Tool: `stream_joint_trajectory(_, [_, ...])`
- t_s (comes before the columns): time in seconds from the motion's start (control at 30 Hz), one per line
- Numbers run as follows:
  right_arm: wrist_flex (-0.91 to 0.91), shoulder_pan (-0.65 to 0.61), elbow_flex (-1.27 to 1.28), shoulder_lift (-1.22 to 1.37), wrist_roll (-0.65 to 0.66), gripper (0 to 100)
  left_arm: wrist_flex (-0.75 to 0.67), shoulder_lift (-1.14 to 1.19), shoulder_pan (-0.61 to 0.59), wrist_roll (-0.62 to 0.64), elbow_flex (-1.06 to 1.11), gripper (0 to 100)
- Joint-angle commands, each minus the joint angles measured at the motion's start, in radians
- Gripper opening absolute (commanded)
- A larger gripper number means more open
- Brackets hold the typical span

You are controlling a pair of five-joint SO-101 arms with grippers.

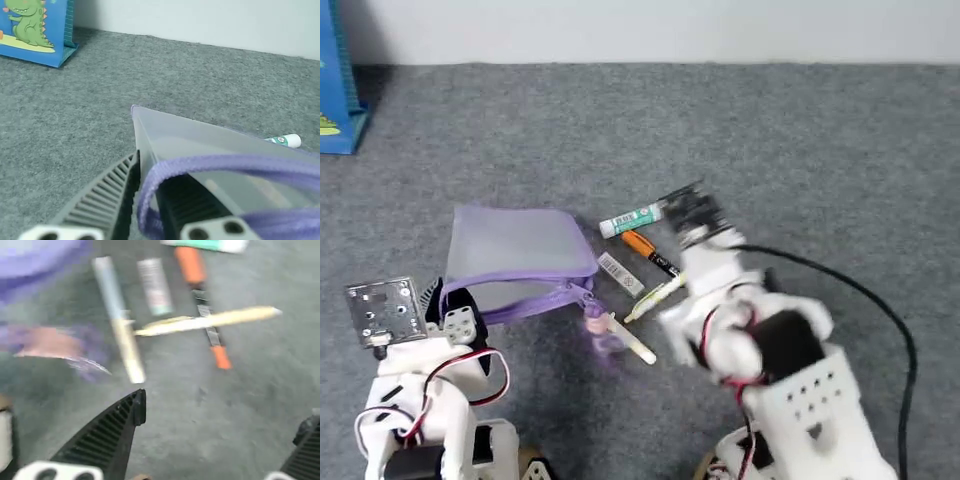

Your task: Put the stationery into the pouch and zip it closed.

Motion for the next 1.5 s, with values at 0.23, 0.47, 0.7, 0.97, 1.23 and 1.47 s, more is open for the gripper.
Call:
stream_joint_trajectory(0.23, [-0.091, 0.228, -0.011, 0.188, 0.058, 45.2, 0.038, 0.058, -0.005, -0.034, -0.165, 1])
stream_joint_trajectory(0.47, [-0.179, 0.237, -0.009, 0.275, 0.058, 45.2, 0.229, 0.391, 0.000, -0.071, -0.503, 1])
stream_joint_trajectory(0.7, [-0.326, 0.214, -0.009, 0.423, 0.058, 45.2, 0.270, 0.562, -0.005, -0.071, -0.608, 1])
stream_joint_trajectory(0.97, [-0.542, 0.209, -0.017, 0.654, -0.101, 45.2, 0.264, 0.612, -0.006, -0.066, -0.610, 1])
stream_joint_trajectory(1.23, [-0.756, 0.182, -0.017, 0.796, -0.324, 45.2, 0.262, 0.615, -0.008, -0.066, -0.608, 1])
stream_joint_trajectory(1.47, [-0.921, 0.180, -0.017, 0.905, -0.354, 30.3, 0.235, 0.615, -0.087, -0.066, -0.593, 1])
